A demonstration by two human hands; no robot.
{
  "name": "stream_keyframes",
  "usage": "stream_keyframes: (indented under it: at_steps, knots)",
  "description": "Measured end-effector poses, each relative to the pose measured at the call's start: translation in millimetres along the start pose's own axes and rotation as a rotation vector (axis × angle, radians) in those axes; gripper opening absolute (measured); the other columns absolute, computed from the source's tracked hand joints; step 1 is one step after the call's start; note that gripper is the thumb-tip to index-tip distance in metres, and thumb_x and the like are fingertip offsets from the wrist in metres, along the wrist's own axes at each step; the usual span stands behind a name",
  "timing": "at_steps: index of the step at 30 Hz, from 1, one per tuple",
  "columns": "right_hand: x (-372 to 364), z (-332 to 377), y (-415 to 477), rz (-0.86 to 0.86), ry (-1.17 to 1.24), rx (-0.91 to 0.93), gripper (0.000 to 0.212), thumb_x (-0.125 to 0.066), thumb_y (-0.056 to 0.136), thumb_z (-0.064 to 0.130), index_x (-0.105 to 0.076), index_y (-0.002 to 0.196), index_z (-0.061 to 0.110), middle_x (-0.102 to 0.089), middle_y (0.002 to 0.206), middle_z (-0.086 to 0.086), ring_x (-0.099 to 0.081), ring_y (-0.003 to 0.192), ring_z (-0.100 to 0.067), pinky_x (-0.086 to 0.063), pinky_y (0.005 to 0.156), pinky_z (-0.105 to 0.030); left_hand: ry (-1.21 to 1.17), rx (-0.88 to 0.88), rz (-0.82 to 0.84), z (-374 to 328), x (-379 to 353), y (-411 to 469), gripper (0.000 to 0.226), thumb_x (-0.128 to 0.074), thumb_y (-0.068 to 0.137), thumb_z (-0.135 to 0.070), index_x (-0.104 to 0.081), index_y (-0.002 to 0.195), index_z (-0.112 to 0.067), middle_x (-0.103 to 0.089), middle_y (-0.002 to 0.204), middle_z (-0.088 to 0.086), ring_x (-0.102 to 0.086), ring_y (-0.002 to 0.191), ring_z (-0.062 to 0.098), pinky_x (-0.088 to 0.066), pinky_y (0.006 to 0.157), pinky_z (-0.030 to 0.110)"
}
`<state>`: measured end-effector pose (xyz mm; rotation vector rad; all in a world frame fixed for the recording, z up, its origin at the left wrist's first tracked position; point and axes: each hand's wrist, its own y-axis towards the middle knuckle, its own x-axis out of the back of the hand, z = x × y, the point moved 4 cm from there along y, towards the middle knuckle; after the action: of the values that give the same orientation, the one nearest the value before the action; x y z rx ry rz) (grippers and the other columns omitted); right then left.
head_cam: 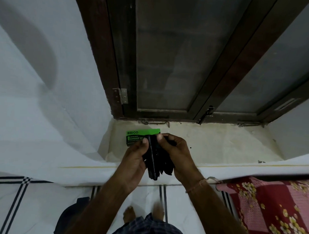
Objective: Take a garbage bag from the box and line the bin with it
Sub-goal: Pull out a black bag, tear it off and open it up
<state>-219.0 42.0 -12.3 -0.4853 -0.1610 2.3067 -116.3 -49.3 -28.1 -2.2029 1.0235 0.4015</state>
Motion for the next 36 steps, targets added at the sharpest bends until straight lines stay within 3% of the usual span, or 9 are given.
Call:
stream_keyframes:
  at_steps: [4,8,14,22,25,28,31,34,36]
  knots:
    - [16.7,6.0,8.4,-0.064,-0.034,0.039,0.019,-0.070,0.092,0.003,-0.071,0.104,-0.013,-0.076,0.101,-0.026,-0.075,0.092,-0.029,-0.060,0.086,-0.033,-0.046,-0.006,-0.025,8.3,-12.7,5.2,0.042,-0.059,0.094,-0.028,-0.064,0.128,-0.003,-0.069,0.124,0.020,-0.062,0.124,0.039,-0.048,0.106,0.055]
    - [24.3,2.1,10.0,-0.068,0.032,0.015,0.013,-0.068,0.093,0.001,-0.069,0.097,-0.011,-0.072,0.096,-0.025,-0.070,0.092,-0.032,-0.060,0.089,-0.039,-0.126,0.009,-0.051,16.3,-30.7,8.8,0.028,-0.060,0.088,-0.026,-0.071,0.109,-0.010,-0.076,0.104,0.009,-0.069,0.105,0.029,-0.050,0.102,0.050]
    - [30.6,-0.4,8.9,-0.125,0.200,-0.033,0.018,-0.063,0.096,0.006,-0.073,0.080,0.005,-0.076,0.079,-0.009,-0.073,0.077,-0.023,-0.060,0.075,-0.033,-0.260,-0.040,-0.136,22.4,-39.9,18.9,0.034,-0.057,0.085,-0.026,-0.064,0.109,-0.003,-0.076,0.095,0.010,-0.075,0.088,0.021,-0.062,0.079,0.033]
    - [47.1,4.5,16.5,-0.094,0.241,-0.069,0.030,-0.059,0.099,0.009,-0.073,0.073,0.011,-0.073,0.071,-0.003,-0.070,0.068,-0.015,-0.060,0.071,-0.029,-0.347,-0.074,-0.242,34.8,-53.4,25.2,0.065,-0.059,0.083,-0.031,-0.051,0.137,0.004,-0.059,0.126,0.025,-0.057,0.120,0.037,-0.057,0.093,0.038]
    - [55.9,6.6,20.6,-0.054,0.267,-0.090,0.030,-0.056,0.101,0.007,-0.070,0.075,0.008,-0.071,0.068,-0.001,-0.067,0.062,-0.013,-0.058,0.067,-0.026,-0.351,-0.109,-0.258,32.2,-48.7,27.7,0.054,-0.060,0.081,-0.031,-0.052,0.126,-0.003,-0.062,0.106,0.018,-0.067,0.097,0.029,-0.063,0.080,0.036]
    - [68.3,6.5,23.9,-0.033,0.275,-0.119,0.045,-0.052,0.103,0.006,-0.075,0.065,0.017,-0.068,0.066,0.000,-0.063,0.056,-0.013,-0.056,0.061,-0.026,-0.291,-0.144,-0.308,24.8,-34.1,28.6,0.055,-0.063,0.080,-0.035,-0.051,0.125,-0.005,-0.058,0.091,0.015,-0.066,0.073,0.022,-0.062,0.063,0.032]
    - [71.9,8.1,19.0,0.034,0.141,-0.050,0.034,-0.052,0.105,0.018,-0.073,0.078,0.014,-0.064,0.072,0.001,-0.059,0.063,-0.015,-0.054,0.066,-0.029,-0.194,-0.230,-0.263,22.8,-37.8,26.5,0.047,-0.069,0.081,-0.036,-0.057,0.111,-0.002,-0.066,0.084,0.009,-0.066,0.073,0.021,-0.061,0.065,0.032]
    - [71.9,11.5,13.8,0.118,-0.168,0.008,0.032,-0.061,0.100,0.035,-0.075,0.096,0.007,-0.074,0.082,0.002,-0.067,0.074,-0.016,-0.058,0.074,-0.034,-0.120,-0.328,-0.238,19.5,-45.9,22.2,0.028,-0.060,0.094,-0.026,-0.061,0.106,-0.002,-0.069,0.091,0.008,-0.068,0.085,0.020,-0.059,0.079,0.033]
    - [71.4,13.2,14.7,0.187,-0.323,0.057,0.028,-0.070,0.095,0.031,-0.075,0.088,0.003,-0.074,0.078,-0.008,-0.068,0.074,-0.017,-0.056,0.074,-0.036,-0.077,-0.380,-0.213,15.7,-50.2,17.5,0.017,-0.054,0.099,-0.020,-0.061,0.100,-0.004,-0.069,0.086,0.007,-0.068,0.079,0.018,-0.059,0.078,0.033]
